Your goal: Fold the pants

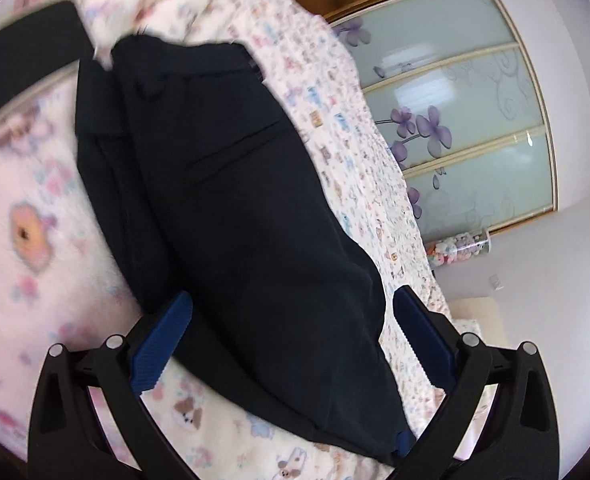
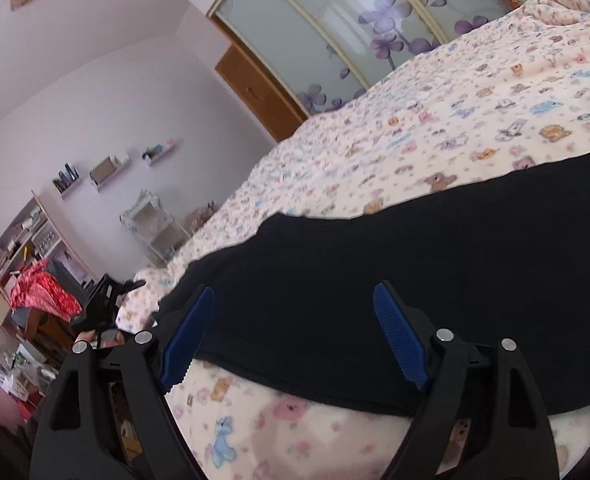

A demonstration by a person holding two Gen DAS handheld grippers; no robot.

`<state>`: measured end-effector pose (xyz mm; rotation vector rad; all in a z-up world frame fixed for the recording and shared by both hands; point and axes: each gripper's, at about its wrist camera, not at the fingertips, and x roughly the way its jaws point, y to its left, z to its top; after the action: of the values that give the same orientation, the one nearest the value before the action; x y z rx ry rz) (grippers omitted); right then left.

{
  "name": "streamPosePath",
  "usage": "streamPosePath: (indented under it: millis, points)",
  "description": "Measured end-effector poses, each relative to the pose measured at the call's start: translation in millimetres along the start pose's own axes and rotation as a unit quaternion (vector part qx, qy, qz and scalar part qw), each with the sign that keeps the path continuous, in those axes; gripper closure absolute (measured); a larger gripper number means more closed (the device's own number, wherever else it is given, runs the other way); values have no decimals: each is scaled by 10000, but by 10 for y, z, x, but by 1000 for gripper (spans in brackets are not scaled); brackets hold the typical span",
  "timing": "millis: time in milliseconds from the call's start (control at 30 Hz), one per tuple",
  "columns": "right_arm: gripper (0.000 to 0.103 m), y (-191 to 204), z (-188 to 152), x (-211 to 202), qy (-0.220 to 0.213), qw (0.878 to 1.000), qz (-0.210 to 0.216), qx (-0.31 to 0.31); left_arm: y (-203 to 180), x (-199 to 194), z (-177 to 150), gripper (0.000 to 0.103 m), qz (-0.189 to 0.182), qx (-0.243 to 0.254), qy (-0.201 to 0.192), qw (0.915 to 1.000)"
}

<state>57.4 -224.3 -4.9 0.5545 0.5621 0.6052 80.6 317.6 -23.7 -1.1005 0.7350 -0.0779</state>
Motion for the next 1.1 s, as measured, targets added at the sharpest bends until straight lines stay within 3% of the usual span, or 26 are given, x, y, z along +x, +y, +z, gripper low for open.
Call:
streamPosePath:
  millis: [133, 200, 233, 300, 367, 400, 500, 633, 733, 833, 900, 933, 1000, 1100]
  points:
    - [19, -6, -47, -25, -5, 10000, 27, 37, 121, 90, 142, 5, -90, -330, -153, 9993]
    - [19, -13, -77, -25, 27, 10000, 21, 92, 141, 85, 249, 27, -44, -408, -315, 9987]
    - [19, -17, -84, -18, 51, 9999, 14, 111, 155, 109, 321, 33, 83, -422, -379, 9984]
    - [19, -23, -98, 2, 101, 9999, -3, 137, 159, 144, 372, 60, 319, -409, -389, 9979]
    - [19, -22, -107, 10, 103, 9999, 3, 135, 181, 137, 354, 78, 618, -346, -386, 9967]
    - [19, -19, -107, 10, 98, 9999, -6, 136, 191, 123, 347, 86, 691, -319, -408, 9963]
    - [19, -19, -108, 2, 81, 9999, -6, 152, 173, 20, 294, 94, 749, -139, -545, 9956]
    - [18, -32, -99, -5, 33, 9998, -8, 174, 78, -174, 186, 95, 859, 304, -726, 9932]
    - [18, -52, -98, 17, 60, 9998, -27, 188, 168, -99, 165, 94, 1181, 486, -673, 9895]
    - [18, -41, -97, 21, 71, 9998, -163, 70, 190, 16, 162, 88, 1393, 736, -635, 9855]
    - [18, -18, -72, -51, -83, 9997, -240, -47, 85, -68, 106, 78, 1511, 937, -786, 9809]
    - [18, -12, -51, -101, -186, 9994, -281, -75, 26, -174, 61, 74, 1695, 1080, -990, 9746]
    - [18, -28, 11, -253, -492, 9975, -497, -96, -90, -367, -28, 53, 1962, 1348, -1464, 9602]
    - [18, -144, 121, -469, -884, 9907, -1033, 51, -435, -616, -306, 35, 2203, 2117, -2384, 9219]
